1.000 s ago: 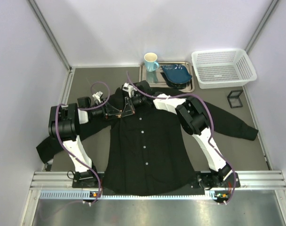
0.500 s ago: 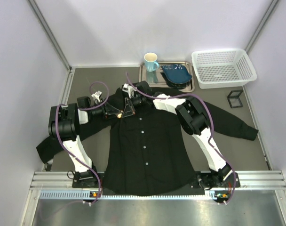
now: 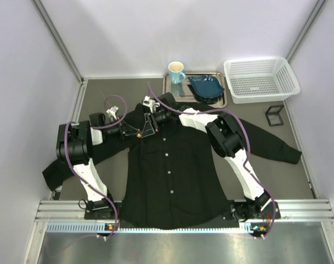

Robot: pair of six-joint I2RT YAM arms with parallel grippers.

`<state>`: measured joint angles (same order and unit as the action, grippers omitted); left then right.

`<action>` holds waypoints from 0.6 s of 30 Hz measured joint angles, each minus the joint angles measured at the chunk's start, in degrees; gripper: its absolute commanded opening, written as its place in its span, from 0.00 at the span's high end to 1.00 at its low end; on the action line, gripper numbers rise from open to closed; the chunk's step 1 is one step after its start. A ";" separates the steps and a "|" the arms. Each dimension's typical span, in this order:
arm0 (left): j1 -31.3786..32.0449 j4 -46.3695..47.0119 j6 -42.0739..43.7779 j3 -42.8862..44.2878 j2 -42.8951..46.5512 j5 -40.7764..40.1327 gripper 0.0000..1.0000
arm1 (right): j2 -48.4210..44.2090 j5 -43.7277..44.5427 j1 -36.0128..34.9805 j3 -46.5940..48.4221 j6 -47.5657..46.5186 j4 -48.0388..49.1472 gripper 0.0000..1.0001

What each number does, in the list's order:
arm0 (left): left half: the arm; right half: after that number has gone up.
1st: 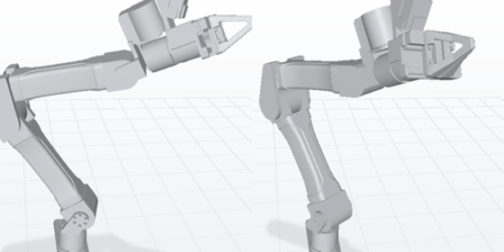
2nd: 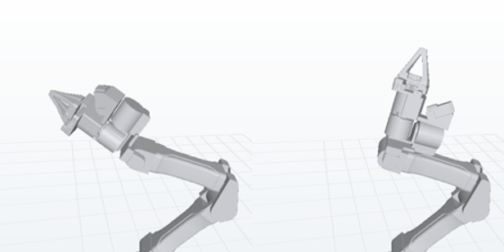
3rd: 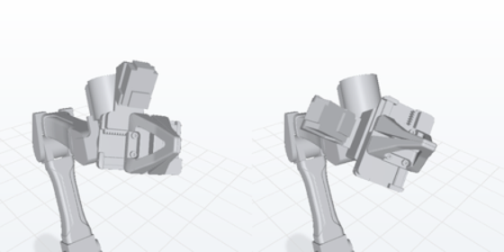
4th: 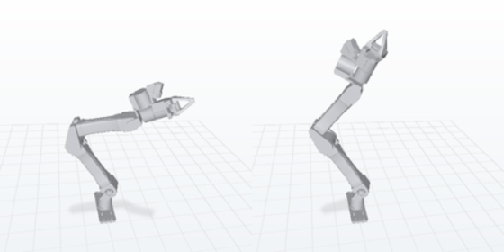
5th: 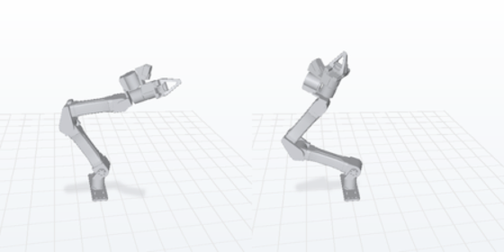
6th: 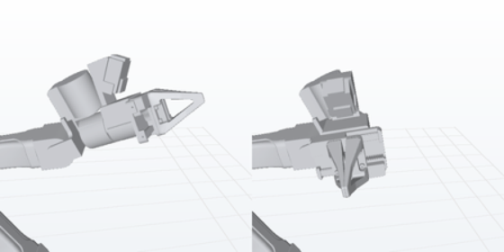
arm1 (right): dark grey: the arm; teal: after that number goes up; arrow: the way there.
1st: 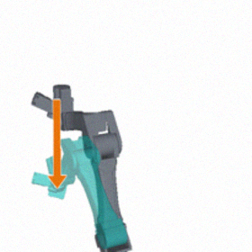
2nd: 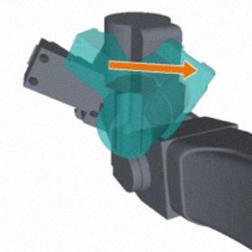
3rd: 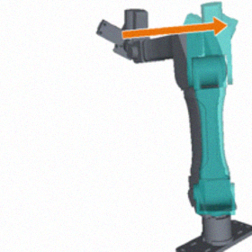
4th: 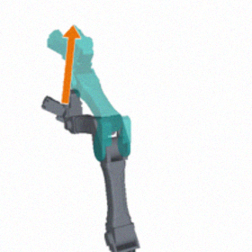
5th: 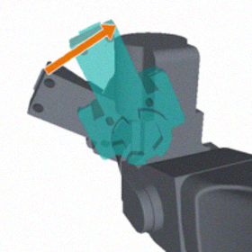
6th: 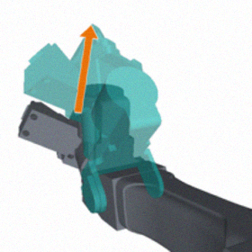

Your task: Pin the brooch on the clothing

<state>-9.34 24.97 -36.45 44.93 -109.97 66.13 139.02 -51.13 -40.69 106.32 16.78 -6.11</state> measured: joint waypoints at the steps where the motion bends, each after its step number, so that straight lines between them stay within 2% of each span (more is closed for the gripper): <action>1: -0.09 0.02 0.26 0.00 0.00 0.00 1.00 | 0.00 -0.57 0.17 0.31 0.31 -0.11 0.46; 9: -0.31 0.46 0.28 -0.22 0.00 0.31 1.00 | 0.02 -2.49 1.14 1.55 1.86 0.31 0.39; 18: -0.33 2.12 -1.03 -0.92 0.00 1.01 1.00 | 0.55 -2.43 1.36 4.48 1.22 0.33 0.38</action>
<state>-9.67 27.09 -37.47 44.01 -109.97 67.13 139.57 -53.56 -39.33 110.80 18.00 -5.78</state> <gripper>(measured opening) 0.030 0.615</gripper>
